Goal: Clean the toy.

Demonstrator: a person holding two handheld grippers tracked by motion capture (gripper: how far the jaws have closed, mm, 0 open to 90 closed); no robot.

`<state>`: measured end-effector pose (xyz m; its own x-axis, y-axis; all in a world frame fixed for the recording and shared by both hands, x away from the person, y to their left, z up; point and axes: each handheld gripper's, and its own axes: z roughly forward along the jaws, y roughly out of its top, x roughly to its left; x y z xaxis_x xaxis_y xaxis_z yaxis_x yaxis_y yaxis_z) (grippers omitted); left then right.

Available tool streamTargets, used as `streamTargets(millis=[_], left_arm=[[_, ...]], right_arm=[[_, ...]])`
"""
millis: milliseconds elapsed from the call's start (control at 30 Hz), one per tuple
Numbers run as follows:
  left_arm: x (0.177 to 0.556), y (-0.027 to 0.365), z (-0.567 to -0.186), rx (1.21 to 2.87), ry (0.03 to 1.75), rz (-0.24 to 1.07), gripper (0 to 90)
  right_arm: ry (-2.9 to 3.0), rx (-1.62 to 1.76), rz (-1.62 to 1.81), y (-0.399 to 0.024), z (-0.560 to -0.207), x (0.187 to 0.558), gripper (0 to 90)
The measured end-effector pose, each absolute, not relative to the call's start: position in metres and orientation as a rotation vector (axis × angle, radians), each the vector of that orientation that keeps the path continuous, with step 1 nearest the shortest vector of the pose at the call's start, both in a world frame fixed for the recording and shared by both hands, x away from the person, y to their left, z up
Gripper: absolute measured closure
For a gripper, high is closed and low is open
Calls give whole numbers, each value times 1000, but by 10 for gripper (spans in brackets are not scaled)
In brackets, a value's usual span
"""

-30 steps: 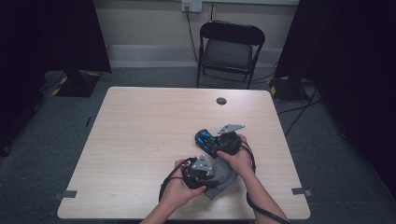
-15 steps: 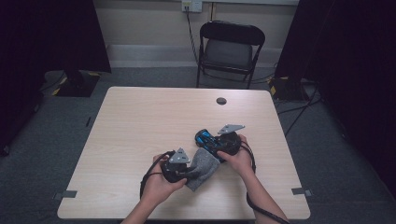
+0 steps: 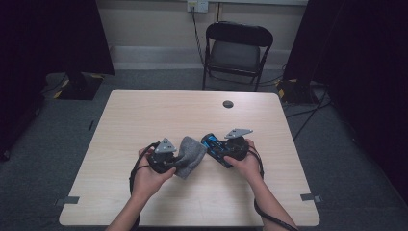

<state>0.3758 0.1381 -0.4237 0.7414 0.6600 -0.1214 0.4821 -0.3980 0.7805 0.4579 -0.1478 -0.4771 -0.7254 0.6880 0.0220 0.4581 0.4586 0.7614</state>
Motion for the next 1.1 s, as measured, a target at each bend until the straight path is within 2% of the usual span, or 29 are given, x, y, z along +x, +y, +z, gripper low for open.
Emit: streamTargets(millis=[467, 767, 1100], left_arm=[[415, 155, -438, 1992, 1031, 334, 770], [435, 151, -453, 1947, 1103, 404, 769], [443, 131, -470, 1961, 1132, 403, 768]], right_arm=[[2422, 967, 1140, -149, -478, 457, 465], [2421, 962, 1150, -152, -479, 456, 466], [2425, 963, 1145, -152, -478, 456, 466]])
